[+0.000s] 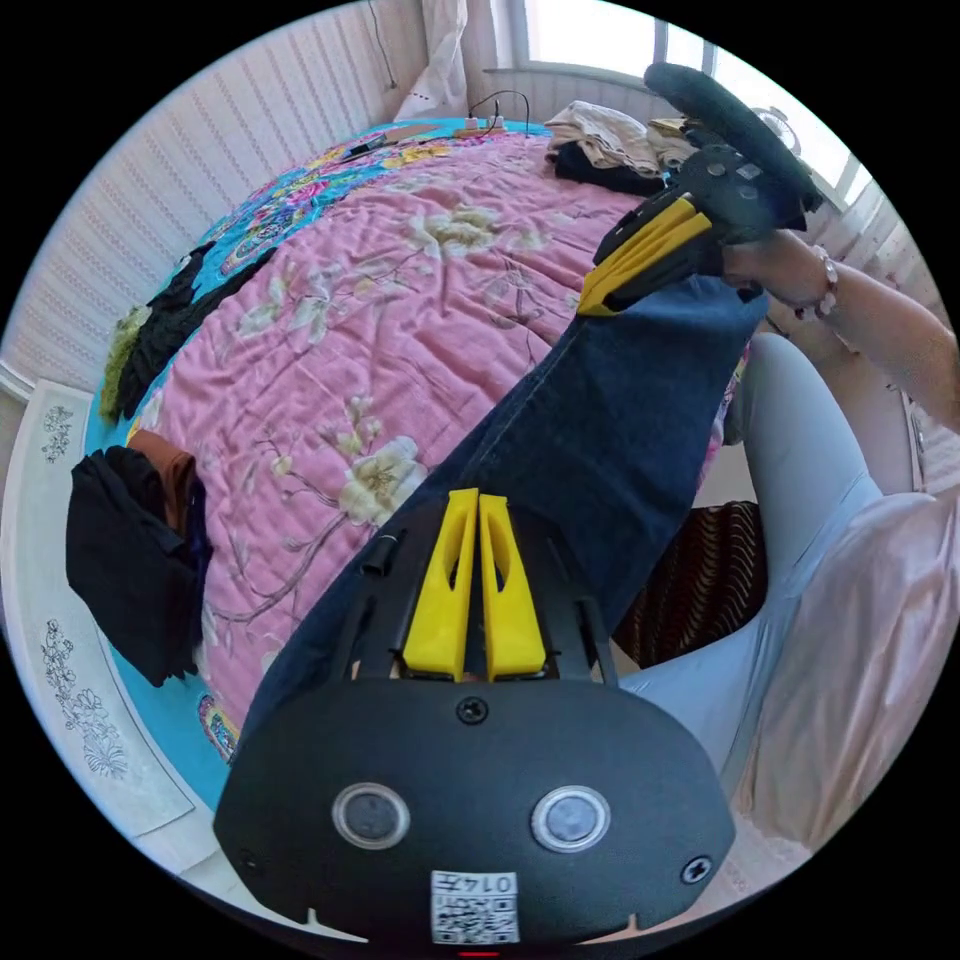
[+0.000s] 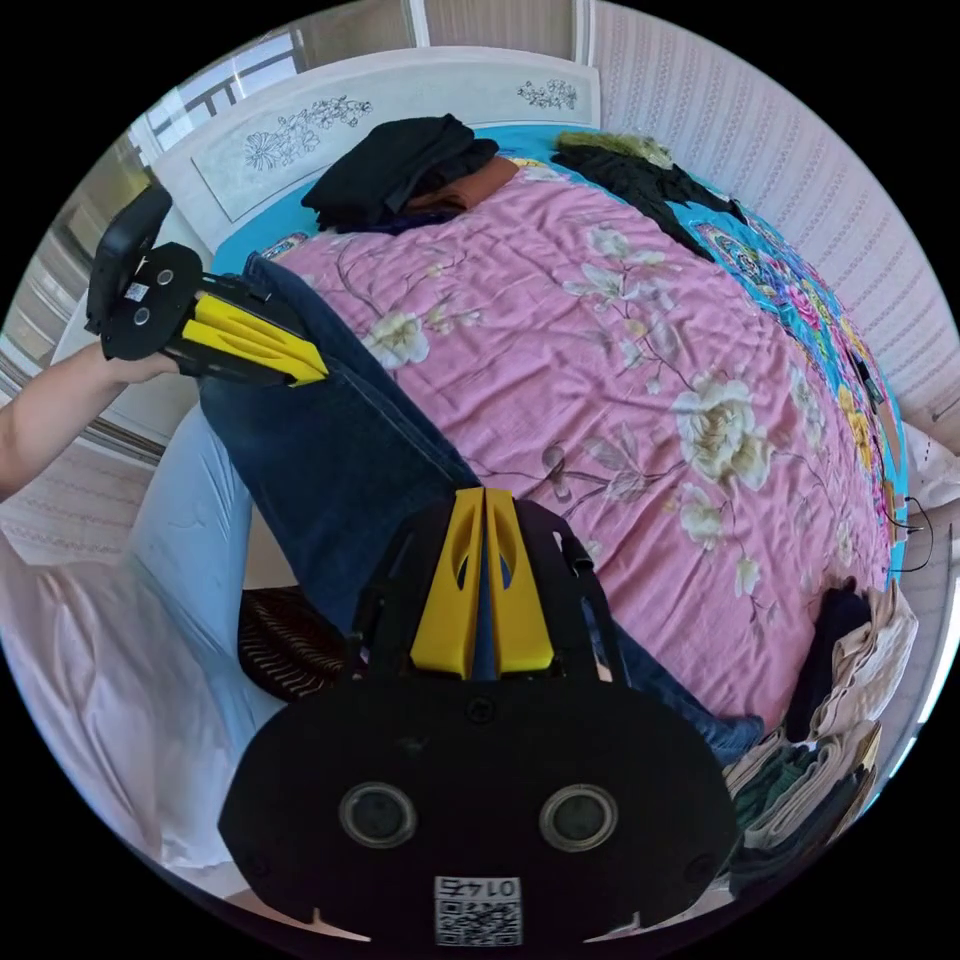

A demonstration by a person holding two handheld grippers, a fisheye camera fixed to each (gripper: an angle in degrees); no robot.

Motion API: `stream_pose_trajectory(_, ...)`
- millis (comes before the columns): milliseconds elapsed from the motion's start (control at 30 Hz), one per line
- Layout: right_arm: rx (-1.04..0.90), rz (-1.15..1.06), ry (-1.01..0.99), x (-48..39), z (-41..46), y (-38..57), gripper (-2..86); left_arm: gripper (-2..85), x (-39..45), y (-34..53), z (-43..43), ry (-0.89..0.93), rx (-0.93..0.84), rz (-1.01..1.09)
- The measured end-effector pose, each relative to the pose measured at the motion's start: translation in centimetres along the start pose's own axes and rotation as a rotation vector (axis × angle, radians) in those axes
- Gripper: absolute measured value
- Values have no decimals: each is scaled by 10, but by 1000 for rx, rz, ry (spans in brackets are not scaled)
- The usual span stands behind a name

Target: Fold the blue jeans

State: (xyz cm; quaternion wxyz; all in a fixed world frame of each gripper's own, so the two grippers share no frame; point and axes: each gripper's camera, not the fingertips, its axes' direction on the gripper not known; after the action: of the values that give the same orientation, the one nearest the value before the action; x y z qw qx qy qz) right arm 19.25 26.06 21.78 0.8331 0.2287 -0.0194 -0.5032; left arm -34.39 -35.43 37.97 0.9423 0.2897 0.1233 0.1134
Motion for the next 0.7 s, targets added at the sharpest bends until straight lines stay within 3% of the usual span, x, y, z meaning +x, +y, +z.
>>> stream_pose_trajectory(167, -142, 152, -123, 47, 45, 11, -3, -10, -3, -26, 75, 33, -149, -77)
stream_pose_trajectory(300, 8, 343, -198, 94, -2, 57, -7, -10, -5, -33, 86, 41, -111, -137)
stream_pose_trajectory(433, 183, 534, -54, 135, -68, 154, -5, -10, -5, -39, 92, 44, -108, -108)
stream_pose_trajectory(600, 346, 1214, 131, 215, -138, 369, 51, -10, 0, -50, 99, 11, -136, -73)
stream_pose_trajectory(700, 477, 1542, 90, 238, -154, 468, 94, -10, 2, -53, 101, -8, -146, -78)
